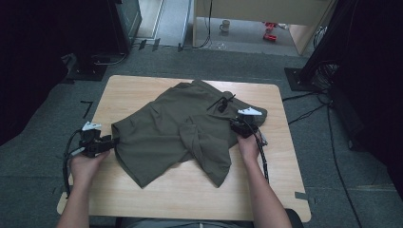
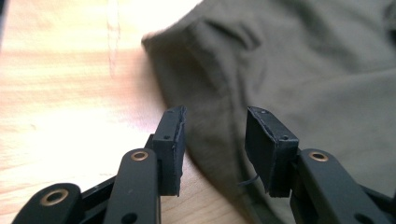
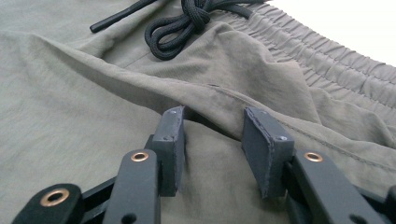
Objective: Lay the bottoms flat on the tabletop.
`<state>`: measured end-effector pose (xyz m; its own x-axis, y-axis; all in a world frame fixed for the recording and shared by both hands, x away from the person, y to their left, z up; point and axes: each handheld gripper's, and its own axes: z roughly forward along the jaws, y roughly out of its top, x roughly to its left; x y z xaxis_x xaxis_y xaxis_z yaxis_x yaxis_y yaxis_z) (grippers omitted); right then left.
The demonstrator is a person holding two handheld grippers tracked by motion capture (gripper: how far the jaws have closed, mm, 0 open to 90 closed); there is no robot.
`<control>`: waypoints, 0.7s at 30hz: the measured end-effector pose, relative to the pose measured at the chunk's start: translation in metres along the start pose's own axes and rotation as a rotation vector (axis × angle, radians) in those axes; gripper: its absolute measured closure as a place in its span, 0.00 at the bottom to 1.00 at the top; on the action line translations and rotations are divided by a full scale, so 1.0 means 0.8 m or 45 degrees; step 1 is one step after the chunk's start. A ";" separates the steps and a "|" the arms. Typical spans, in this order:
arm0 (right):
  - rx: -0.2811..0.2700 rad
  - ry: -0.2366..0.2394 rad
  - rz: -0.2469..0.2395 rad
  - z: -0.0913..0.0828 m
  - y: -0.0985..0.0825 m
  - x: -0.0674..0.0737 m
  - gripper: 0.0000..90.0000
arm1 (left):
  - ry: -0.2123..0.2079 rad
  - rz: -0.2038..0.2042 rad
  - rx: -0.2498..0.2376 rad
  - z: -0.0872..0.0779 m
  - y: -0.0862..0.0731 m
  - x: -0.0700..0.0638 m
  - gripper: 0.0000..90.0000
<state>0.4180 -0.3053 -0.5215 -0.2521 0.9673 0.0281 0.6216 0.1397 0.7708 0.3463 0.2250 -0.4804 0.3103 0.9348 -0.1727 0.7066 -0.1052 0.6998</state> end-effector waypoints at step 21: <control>0.006 0.073 -0.057 0.048 0.039 0.026 0.52 | -0.150 0.104 -0.096 0.014 0.025 -0.051 0.64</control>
<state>0.4608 -0.2729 -0.5211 -0.3218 0.9463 0.0301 0.6120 0.1836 0.7693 0.3548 0.1806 -0.4676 0.4404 0.8775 -0.1899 0.6276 -0.1497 0.7640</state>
